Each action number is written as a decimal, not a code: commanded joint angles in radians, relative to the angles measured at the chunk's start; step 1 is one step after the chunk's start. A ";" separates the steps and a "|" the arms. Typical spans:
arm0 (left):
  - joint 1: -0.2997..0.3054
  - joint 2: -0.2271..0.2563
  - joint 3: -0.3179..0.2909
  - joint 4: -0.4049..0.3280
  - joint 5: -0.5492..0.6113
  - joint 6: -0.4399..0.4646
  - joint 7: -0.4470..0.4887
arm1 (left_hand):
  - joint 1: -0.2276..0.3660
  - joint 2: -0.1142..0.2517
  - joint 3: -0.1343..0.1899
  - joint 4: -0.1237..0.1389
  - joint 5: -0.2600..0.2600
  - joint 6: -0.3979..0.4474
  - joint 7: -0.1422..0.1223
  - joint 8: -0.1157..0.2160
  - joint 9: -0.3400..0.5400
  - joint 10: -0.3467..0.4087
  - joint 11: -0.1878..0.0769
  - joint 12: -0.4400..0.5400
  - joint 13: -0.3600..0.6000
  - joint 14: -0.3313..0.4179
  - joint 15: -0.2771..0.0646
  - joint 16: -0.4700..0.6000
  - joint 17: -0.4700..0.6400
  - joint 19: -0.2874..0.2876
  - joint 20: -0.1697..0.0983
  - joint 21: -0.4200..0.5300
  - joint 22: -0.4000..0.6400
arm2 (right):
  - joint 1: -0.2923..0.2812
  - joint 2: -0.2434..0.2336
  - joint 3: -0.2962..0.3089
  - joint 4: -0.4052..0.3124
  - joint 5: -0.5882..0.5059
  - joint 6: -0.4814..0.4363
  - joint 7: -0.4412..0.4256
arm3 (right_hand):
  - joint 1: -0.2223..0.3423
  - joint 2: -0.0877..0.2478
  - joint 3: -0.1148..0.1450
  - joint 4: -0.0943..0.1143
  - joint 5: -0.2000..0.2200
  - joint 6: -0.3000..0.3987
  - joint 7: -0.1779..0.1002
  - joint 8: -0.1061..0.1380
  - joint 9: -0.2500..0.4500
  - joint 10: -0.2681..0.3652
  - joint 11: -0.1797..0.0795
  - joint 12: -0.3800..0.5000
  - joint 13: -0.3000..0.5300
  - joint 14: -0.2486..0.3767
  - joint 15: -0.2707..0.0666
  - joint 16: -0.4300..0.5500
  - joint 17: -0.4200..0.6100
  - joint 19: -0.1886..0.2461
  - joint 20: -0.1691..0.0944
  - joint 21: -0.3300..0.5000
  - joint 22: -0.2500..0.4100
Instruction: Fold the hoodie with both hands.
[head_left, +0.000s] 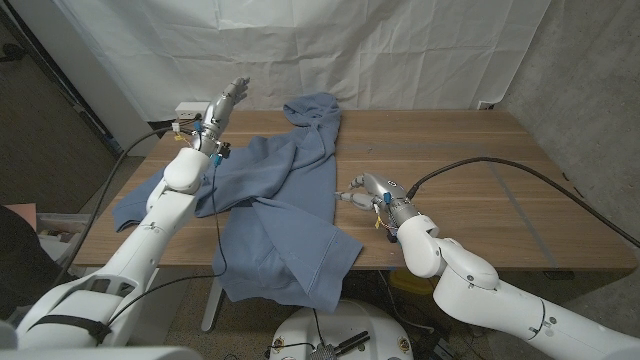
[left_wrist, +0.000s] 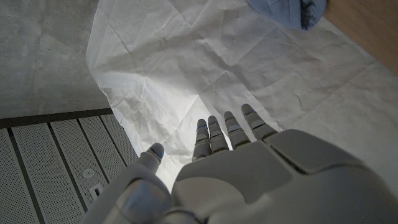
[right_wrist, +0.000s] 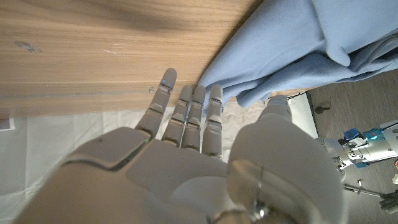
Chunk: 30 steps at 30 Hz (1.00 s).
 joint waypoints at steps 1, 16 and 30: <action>-0.053 -0.005 0.034 0.031 0.017 0.012 -0.035 | 0.002 0.091 0.004 0.001 0.002 -0.001 -0.006 0.004 0.003 -0.003 0.000 -0.001 0.000 0.004 -0.003 -0.002 0.000 0.003 0.010 -0.005 0.004 | -0.102 0.036 0.073 -0.051 0.084 -0.038 -0.033 | 0.010 0.004 0.004 -0.002 0.007 0.025 0.002 0.009 -0.001 0.010 -0.005 -0.004 -0.003 0.007 -0.006 -0.005 -0.002 -0.003 0.003 -0.008 0.003; -0.155 -0.037 0.094 0.115 0.054 0.016 -0.082 | 0.002 0.092 0.006 0.001 0.001 -0.002 -0.006 0.003 0.003 -0.005 0.001 -0.001 0.000 0.004 -0.003 -0.002 0.000 0.003 0.010 -0.007 0.004 | -0.082 0.008 -0.013 -0.074 0.010 -0.133 0.002 | -0.007 0.009 0.005 0.007 0.005 0.045 0.008 0.018 0.000 0.029 0.001 -0.005 -0.012 0.019 -0.009 -0.013 -0.013 -0.012 0.009 -0.025 0.003; -0.160 -0.062 0.111 0.054 0.101 0.109 -0.033 | 0.002 0.093 0.007 0.001 0.001 -0.002 -0.008 0.004 0.003 -0.006 0.000 -0.001 0.000 0.003 -0.004 -0.002 0.001 0.004 0.010 -0.008 0.004 | -0.078 -0.067 0.091 -0.082 0.129 -0.046 0.083 | -0.032 0.007 -0.001 0.019 0.001 0.044 0.013 0.017 0.001 0.027 0.005 -0.013 -0.020 0.016 0.004 -0.026 -0.022 -0.023 0.018 -0.043 0.004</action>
